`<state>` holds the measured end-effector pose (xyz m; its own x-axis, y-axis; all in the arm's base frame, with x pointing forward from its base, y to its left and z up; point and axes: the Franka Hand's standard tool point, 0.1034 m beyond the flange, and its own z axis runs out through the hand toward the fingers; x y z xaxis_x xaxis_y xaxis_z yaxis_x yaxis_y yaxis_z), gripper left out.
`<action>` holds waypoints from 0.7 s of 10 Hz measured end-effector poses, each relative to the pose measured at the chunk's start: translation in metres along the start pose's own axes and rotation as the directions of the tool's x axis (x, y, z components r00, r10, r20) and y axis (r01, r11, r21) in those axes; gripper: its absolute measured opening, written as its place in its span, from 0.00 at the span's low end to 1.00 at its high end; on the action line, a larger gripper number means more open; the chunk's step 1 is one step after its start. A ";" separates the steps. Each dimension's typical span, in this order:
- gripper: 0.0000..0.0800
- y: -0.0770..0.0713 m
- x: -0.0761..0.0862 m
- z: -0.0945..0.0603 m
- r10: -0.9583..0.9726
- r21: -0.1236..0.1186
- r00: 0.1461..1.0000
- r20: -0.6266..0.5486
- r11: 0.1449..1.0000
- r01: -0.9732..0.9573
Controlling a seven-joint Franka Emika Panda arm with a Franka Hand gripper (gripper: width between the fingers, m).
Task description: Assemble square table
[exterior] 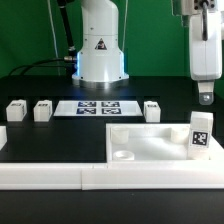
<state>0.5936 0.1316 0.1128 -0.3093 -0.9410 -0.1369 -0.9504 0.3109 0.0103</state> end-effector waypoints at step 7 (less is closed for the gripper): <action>0.81 0.054 0.013 0.004 -0.578 -0.001 0.815 -0.029 0.816 0.579</action>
Offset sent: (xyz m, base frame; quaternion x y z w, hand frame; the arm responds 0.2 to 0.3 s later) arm -0.0752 0.0089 0.0061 0.0252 0.0050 -0.2695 0.9627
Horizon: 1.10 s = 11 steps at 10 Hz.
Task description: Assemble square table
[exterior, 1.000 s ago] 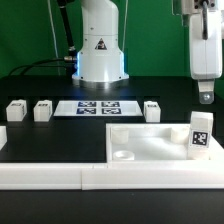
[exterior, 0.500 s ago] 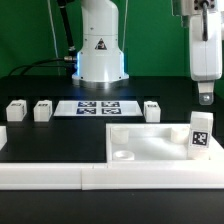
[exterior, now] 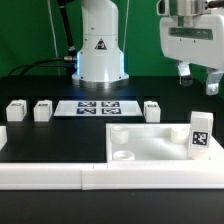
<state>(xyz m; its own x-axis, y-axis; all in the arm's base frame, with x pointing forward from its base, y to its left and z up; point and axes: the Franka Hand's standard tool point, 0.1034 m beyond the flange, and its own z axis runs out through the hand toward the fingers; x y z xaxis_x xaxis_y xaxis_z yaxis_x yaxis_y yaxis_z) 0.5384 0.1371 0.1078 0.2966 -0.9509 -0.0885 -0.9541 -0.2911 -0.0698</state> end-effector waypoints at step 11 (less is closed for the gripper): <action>0.81 0.112 0.037 0.059 -0.896 -0.101 0.438 -0.069 0.443 0.891</action>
Offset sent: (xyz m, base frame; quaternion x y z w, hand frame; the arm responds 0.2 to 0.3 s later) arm -0.0380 0.0022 -0.0017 0.0318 -0.0063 -0.2120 0.9767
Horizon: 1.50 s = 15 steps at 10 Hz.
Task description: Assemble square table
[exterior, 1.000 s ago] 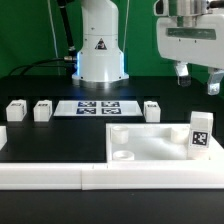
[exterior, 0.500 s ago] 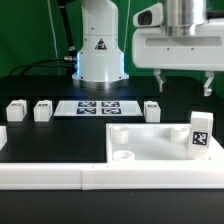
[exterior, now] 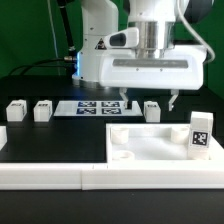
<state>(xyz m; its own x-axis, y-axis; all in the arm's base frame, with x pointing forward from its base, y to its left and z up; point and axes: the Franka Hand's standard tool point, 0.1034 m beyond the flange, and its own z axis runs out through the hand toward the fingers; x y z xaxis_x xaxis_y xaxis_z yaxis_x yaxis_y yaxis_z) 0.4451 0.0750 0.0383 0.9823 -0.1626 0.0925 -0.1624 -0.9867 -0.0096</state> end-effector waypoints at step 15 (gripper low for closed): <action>0.81 -0.028 -0.044 0.007 -0.258 0.088 0.697 0.669 0.959 0.270</action>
Offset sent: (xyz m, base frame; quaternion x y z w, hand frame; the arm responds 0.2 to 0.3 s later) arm 0.0000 0.0000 0.0000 0.0000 0.0000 0.0000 1.0000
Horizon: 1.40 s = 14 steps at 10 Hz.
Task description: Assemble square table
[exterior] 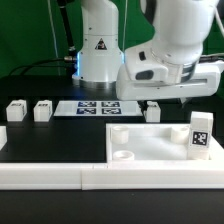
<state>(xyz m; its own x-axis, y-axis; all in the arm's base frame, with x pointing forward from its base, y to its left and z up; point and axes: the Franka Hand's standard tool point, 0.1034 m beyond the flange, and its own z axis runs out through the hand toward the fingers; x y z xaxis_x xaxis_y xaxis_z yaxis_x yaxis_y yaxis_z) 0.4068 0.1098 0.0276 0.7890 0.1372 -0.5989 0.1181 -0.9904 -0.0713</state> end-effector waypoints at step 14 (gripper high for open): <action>0.67 0.007 -0.011 0.036 0.301 -0.009 0.917 0.261 0.951 -0.310</action>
Offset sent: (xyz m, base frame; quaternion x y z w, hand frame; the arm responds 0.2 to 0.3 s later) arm 0.0000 0.0000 0.0000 0.0000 0.0000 0.0000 1.0000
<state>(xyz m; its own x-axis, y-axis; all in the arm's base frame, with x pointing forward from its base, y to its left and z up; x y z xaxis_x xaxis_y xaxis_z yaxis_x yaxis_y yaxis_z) 0.3775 0.1008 0.0046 0.6014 -0.1762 -0.7792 -0.1268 -0.9841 0.1247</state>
